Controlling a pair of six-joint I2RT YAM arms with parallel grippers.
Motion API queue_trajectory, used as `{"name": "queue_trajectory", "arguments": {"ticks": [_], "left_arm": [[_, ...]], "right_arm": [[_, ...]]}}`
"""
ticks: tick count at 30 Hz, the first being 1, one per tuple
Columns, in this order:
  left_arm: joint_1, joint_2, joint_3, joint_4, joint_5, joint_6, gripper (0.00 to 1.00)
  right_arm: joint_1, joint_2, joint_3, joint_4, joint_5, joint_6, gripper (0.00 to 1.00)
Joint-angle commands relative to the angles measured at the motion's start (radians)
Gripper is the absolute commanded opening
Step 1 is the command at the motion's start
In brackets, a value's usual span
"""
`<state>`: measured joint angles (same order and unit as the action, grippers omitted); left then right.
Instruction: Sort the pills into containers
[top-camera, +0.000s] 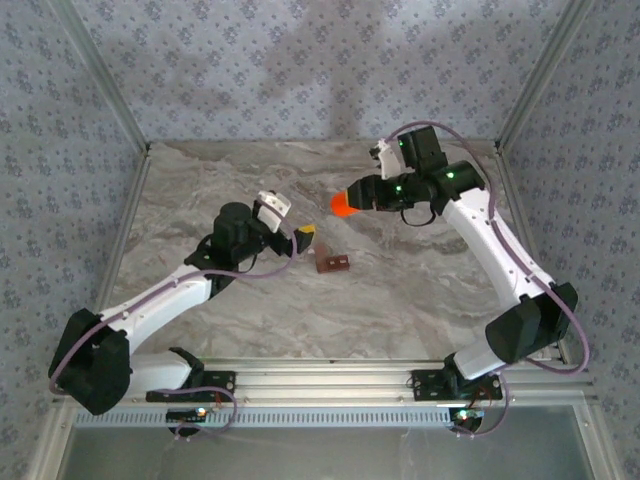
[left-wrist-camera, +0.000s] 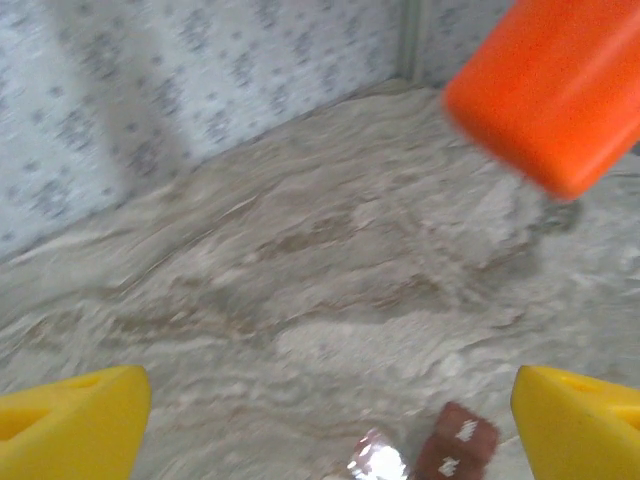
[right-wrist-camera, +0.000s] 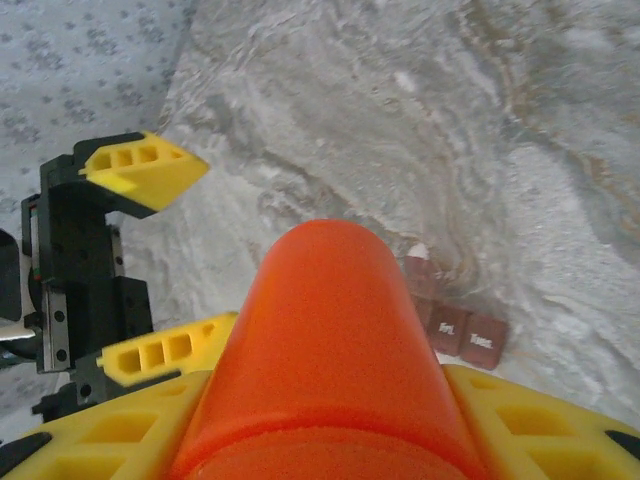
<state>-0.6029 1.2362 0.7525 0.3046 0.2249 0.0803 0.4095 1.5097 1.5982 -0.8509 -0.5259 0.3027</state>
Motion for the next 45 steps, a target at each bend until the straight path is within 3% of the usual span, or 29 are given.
{"name": "queue_trajectory", "arguments": {"ticks": [1, 18, 31, 34, 45], "left_arm": [[-0.030, 0.033, 0.071, 0.018, 0.160, 0.031, 0.90], [-0.089, 0.085, 0.106, 0.037, 0.184, 0.117, 0.87], [-0.103, 0.104, 0.082, 0.066, 0.203, 0.098, 0.73], [-0.105, 0.109, 0.085, 0.074, 0.204, 0.092, 0.69], [-0.108, 0.117, 0.082, 0.052, 0.215, 0.077, 0.39]], "right_arm": [[0.025, 0.013, 0.050, -0.020, -0.068, 0.005, 0.30], [0.122, 0.076, 0.066, -0.106, -0.135, -0.060, 0.29], [0.133, 0.109, 0.083, -0.100, -0.147, -0.050, 0.29], [0.137, 0.112, 0.080, -0.099, -0.142, -0.047, 0.29], [0.135, 0.112, 0.065, -0.082, -0.143, -0.035, 0.29]]}}
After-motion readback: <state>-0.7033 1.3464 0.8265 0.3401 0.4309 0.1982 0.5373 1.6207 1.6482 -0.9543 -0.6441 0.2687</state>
